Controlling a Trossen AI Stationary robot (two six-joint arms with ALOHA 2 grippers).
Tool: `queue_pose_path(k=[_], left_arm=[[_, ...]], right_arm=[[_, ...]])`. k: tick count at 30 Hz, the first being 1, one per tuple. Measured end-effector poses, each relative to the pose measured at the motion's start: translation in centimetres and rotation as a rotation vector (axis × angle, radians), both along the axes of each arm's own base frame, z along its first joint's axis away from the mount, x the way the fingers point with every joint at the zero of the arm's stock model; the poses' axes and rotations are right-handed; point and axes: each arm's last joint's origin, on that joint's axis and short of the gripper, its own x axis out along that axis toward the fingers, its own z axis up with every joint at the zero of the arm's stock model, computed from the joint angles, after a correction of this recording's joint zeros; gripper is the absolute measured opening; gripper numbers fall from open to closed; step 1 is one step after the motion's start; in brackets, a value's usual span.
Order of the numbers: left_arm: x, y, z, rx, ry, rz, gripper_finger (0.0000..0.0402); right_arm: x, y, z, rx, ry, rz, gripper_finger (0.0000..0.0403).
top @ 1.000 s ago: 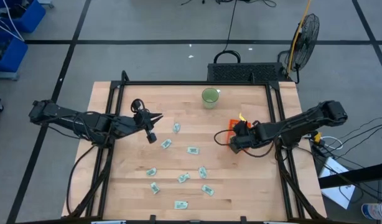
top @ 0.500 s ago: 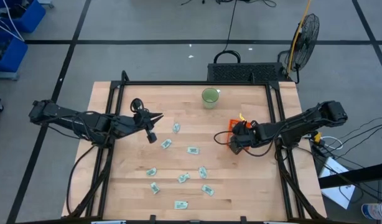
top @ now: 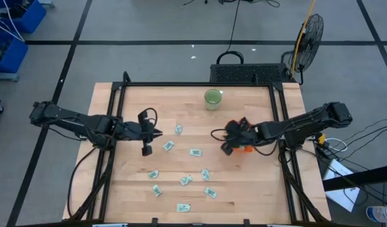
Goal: Pick and place Stevia / Truvia into bins
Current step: Put the light green packet into the orange basket
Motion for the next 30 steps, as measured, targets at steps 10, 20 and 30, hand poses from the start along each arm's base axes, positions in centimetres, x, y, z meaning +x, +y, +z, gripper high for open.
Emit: queue_pose_path(k=[10, 20, 30], left_arm=[[-0.3, 0.0, -0.3, -0.069, 0.028, 0.052, 0.0047], [-0.3, 0.0, -0.3, -0.104, 0.018, 0.086, 0.0047], [-0.2, 0.0, -0.3, -0.101, 0.007, 0.085, 0.0047]], right_arm=[[6.3, 3.5, -3.2, 0.054, -0.344, 0.269, 0.0114], [7.9, 2.4, -8.4, 0.19, -0.283, 0.027, 0.0104], [7.8, 2.4, -8.9, 0.195, -0.262, -0.022, 0.01]])
